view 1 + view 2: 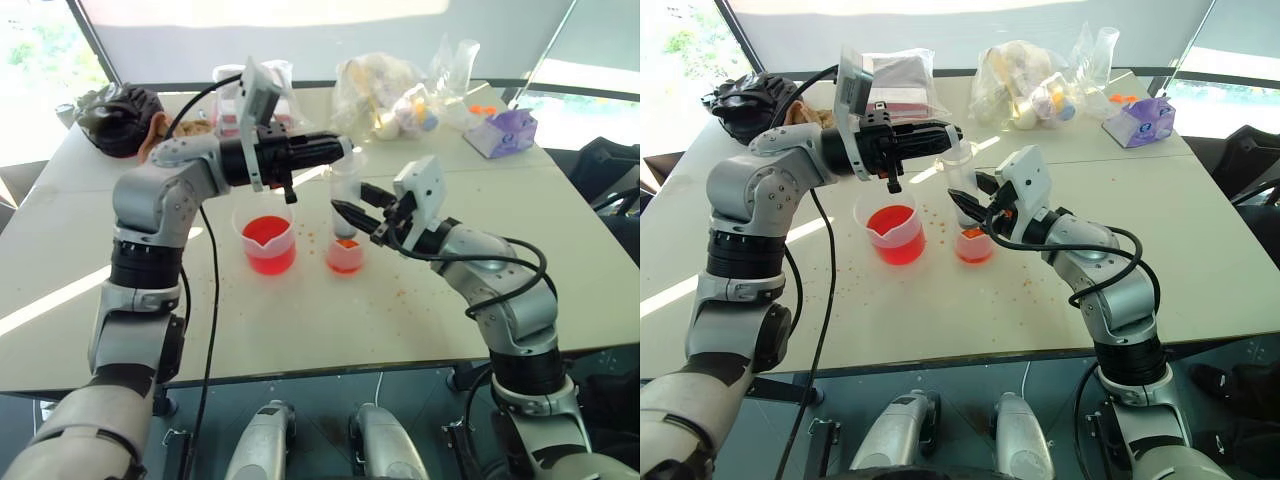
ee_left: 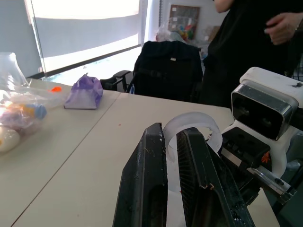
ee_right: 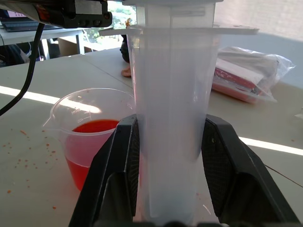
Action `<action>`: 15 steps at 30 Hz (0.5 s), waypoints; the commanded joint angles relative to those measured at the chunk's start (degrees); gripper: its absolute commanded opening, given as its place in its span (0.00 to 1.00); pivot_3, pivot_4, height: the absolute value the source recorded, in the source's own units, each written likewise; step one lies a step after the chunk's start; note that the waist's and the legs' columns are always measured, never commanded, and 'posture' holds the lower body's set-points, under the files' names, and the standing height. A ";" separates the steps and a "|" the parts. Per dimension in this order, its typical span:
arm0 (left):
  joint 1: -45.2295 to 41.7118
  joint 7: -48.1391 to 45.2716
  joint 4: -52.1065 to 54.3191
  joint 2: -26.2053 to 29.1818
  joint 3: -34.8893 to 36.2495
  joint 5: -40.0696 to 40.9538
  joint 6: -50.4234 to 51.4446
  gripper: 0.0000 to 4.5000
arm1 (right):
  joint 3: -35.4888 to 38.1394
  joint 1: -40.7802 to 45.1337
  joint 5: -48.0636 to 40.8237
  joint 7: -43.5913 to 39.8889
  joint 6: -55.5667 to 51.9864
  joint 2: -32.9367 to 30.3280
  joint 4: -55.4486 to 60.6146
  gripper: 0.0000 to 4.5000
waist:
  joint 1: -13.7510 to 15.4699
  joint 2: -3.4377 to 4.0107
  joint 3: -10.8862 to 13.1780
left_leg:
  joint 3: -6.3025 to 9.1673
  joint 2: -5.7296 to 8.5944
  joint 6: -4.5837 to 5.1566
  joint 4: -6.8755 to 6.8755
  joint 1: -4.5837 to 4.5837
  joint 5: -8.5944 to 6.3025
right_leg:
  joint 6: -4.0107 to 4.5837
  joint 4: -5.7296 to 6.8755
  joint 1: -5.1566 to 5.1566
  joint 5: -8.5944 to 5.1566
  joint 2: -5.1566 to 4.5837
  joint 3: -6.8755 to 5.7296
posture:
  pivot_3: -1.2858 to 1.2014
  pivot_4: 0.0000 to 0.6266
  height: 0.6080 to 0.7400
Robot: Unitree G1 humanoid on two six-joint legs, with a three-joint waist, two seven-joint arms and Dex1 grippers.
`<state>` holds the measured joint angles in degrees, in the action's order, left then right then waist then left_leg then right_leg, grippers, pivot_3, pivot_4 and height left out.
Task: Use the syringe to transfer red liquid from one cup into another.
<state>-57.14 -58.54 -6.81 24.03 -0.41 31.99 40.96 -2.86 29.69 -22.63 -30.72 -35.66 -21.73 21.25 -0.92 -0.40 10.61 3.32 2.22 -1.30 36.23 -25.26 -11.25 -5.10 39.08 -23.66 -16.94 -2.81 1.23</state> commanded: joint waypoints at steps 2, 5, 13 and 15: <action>-1.23 -0.14 -2.39 -1.05 -1.13 0.99 3.85 0.32 | 4.54 2.40 -1.14 2.01 2.70 -0.01 4.48 0.29 | 0.14 0.00 0.00 | 0.01 0.00 0.00 0.02 0.00 0.00 | 0.00 0.00 0.02 0.00 0.00 -0.02 | 0.52 0.24 0.97; -1.65 -0.12 -2.17 -0.79 -1.15 0.23 2.47 0.46 | 4.39 2.26 -1.44 1.89 2.51 -0.11 4.88 0.29 | 0.07 -0.01 0.00 | 0.01 0.00 0.01 0.02 0.01 0.00 | 0.00 0.00 0.02 0.00 0.00 -0.01 | 0.52 0.24 0.97; -3.12 1.37 -0.29 1.78 3.83 3.18 3.76 0.59 | 4.30 2.81 -2.58 1.82 1.62 -0.09 5.87 0.29 | -0.09 0.00 0.00 | 0.02 -0.03 0.00 0.01 0.01 0.00 | 0.00 0.00 0.02 0.00 0.02 -0.02 | 0.52 0.24 0.97; -2.79 1.83 0.44 3.71 5.43 3.65 4.02 0.59 | 4.44 3.20 -2.90 1.92 1.39 -0.14 5.92 0.29 | -0.11 0.00 0.00 | 0.02 -0.03 0.00 0.00 0.02 0.00 | 0.00 0.00 0.02 0.00 0.01 -0.01 | 0.52 0.24 0.97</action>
<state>-59.16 -58.01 -7.71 26.12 1.78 35.38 44.79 0.13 31.16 -23.97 -28.57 -35.61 -21.89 23.51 -1.02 -0.40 10.61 3.34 2.19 -1.30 36.22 -25.24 -11.25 -5.09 39.08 -23.64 -16.94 -2.80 1.23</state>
